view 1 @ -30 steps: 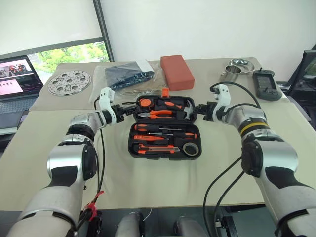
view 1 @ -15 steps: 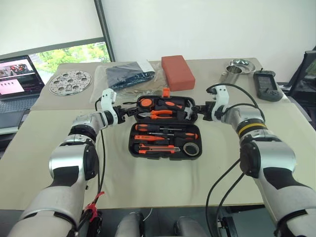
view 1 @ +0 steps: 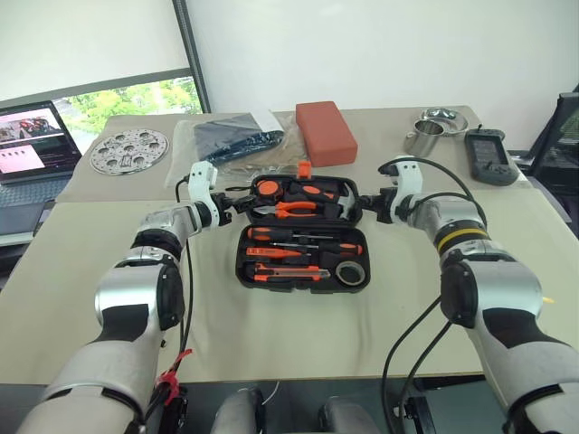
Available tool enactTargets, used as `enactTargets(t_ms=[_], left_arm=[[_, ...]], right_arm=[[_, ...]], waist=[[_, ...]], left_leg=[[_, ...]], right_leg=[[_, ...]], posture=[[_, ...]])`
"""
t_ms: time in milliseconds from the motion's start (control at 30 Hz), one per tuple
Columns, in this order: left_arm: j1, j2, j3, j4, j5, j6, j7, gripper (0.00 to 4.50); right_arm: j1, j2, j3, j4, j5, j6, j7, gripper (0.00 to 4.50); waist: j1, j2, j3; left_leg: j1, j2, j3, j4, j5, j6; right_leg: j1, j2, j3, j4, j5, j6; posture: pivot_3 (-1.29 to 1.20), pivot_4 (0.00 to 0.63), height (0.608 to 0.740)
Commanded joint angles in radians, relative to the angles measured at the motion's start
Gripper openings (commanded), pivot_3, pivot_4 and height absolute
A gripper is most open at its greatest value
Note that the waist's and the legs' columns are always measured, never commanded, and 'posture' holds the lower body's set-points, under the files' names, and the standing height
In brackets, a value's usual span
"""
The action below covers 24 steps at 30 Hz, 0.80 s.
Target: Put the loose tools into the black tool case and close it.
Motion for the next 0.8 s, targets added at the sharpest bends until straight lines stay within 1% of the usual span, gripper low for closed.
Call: enactTargets(t_ms=[33, 100, 133, 167, 267, 533, 633, 800], left_arm=[[-0.037, 0.002, 0.005, -0.008, 0.012, -0.028, 0.013, 4.5], [-0.041, 0.0, 0.004, -0.007, 0.015, -0.031, 0.016, 4.5], [-0.042, -0.001, 0.002, -0.007, 0.018, -0.032, 0.015, 4.5], [-0.044, -0.003, 0.002, -0.007, 0.021, -0.033, 0.016, 4.5], [-0.048, -0.011, -0.004, -0.005, 0.035, -0.035, 0.027, 4.5], [-0.055, -0.028, -0.008, 0.002, 0.06, -0.042, 0.06, 4.5], [-0.054, -0.024, -0.002, 0.003, 0.063, -0.041, 0.071, 4.5], [-0.051, -0.003, 0.023, 0.006, 0.049, -0.029, 0.09, 4.5]], right_arm=[[0.022, 0.003, -0.009, 0.005, 0.003, 0.016, -0.02, 0.92], [0.025, 0.006, -0.015, 0.004, 0.006, 0.016, -0.014, 0.44], [0.025, 0.008, -0.018, 0.004, 0.008, 0.019, -0.009, 0.09], [0.024, 0.009, -0.021, 0.003, 0.01, 0.022, -0.004, 0.04], [0.01, 0.02, -0.024, -0.002, 0.014, 0.046, 0.027, 0.04], [0.007, 0.018, -0.012, -0.009, -0.003, 0.053, 0.041, 0.04], [0.005, 0.012, 0.005, -0.02, -0.011, 0.064, 0.103, 0.04], [0.006, 0.009, 0.03, -0.037, -0.015, 0.075, 0.158, 0.04]], waist=[[0.0, 0.0, 0.0], [0.0, 0.0, 0.0], [0.0, 0.0, 0.0], [0.0, 0.0, 0.0], [0.0, 0.0, 0.0], [-0.005, 0.0, 0.0], [-0.007, 0.0, 0.0], [-0.017, 0.0, 0.0]], left_leg=[[0.0, 0.0, 0.0, 0.0, 0.0, 0.0], [0.001, 0.0, 0.0, 0.0, 0.0, 0.0], [0.001, 0.0, 0.0, 0.0, 0.0, 0.0], [0.001, 0.0, 0.0, 0.0, 0.0, 0.0], [0.001, 0.0, 0.0, 0.001, 0.0, 0.0], [0.001, 0.0, 0.0, 0.0, 0.0, 0.0], [0.001, 0.0, 0.0, 0.0, 0.0, -0.001], [0.001, 0.0, 0.0, 0.0, 0.0, -0.001]], right_leg=[[0.0, 0.0, 0.0, 0.0, 0.0, 0.0], [0.001, 0.0, 0.0, 0.0, 0.0, 0.0], [0.001, 0.0, 0.0, 0.0, 0.0, 0.0], [0.001, 0.0, 0.0, 0.0, 0.0, 0.0], [0.001, 0.0, 0.0, 0.0, 0.0, 0.0], [0.001, 0.0, 0.0, 0.0, 0.0, 0.0], [0.001, 0.0, 0.0, 0.0, 0.0, 0.0], [0.001, 0.0, 0.0, 0.0, 0.0, 0.0]], posture=[[0.0, 0.15, 0.74], [0.0, 0.15, 0.74], [0.0, 0.15, 0.74], [0.0, 0.15, 0.74], [0.0, 0.15, 0.74], [0.0, 0.15, 0.74], [0.0, 0.15, 0.74], [0.0, 0.15, 0.74]])
